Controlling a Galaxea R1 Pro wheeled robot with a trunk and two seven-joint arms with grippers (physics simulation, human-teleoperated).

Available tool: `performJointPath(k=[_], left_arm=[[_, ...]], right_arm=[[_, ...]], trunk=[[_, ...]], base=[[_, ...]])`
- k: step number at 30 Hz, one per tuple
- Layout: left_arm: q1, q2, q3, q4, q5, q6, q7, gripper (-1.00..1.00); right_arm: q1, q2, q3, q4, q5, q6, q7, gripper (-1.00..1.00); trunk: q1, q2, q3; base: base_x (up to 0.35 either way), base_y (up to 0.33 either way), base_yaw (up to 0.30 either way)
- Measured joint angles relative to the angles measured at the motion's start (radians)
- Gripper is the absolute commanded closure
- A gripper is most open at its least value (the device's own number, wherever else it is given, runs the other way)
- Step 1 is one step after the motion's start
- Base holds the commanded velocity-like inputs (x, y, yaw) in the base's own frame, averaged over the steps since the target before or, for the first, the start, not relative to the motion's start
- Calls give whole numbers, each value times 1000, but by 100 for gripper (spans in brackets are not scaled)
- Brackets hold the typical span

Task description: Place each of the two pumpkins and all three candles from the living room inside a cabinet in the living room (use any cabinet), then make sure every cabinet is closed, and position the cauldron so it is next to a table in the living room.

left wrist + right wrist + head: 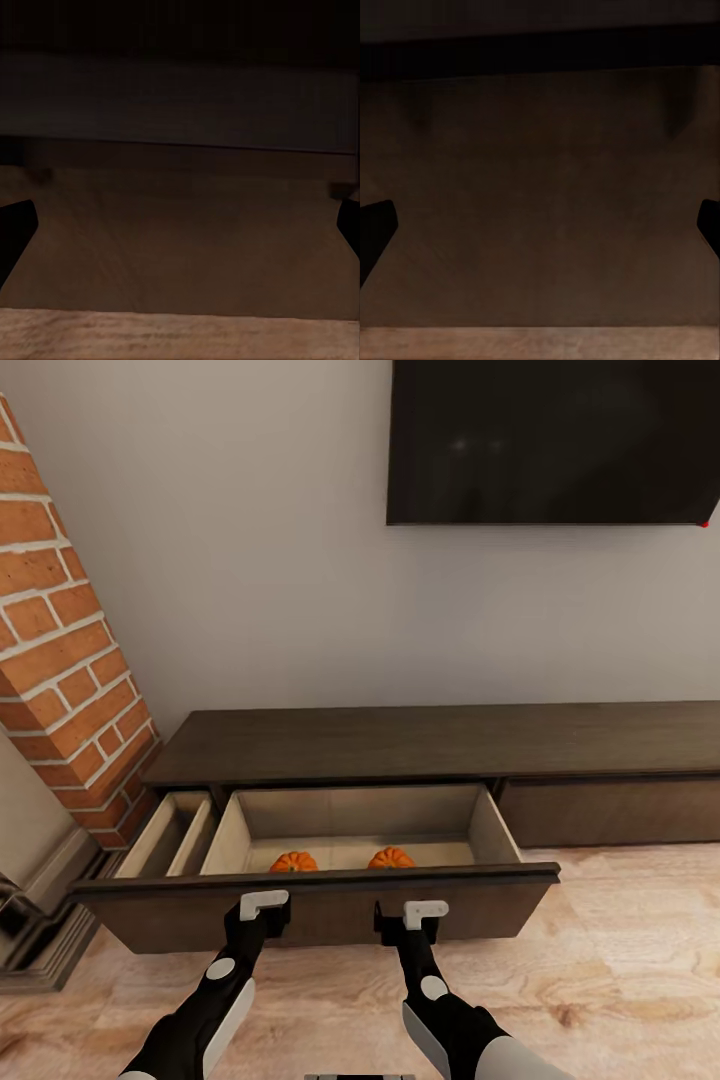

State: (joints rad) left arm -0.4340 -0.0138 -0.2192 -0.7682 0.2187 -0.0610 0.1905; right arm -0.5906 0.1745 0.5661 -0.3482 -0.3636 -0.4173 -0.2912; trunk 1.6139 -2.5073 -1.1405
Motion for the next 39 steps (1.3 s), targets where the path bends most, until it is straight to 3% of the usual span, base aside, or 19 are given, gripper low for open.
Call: performJointPath(k=[10,39], left_arm=[[0,0,-1,0,0,1,0,-100],[0,-1,0,0,0,1,1,-100]], right_arm=[[0,0,0,0,0,0,-1,-100],[0,0,0,0,-2,0,-1,-100]], trunk=[[0,0,0],[0,0,0]], base=[[53,0,0],[266,0,0]])
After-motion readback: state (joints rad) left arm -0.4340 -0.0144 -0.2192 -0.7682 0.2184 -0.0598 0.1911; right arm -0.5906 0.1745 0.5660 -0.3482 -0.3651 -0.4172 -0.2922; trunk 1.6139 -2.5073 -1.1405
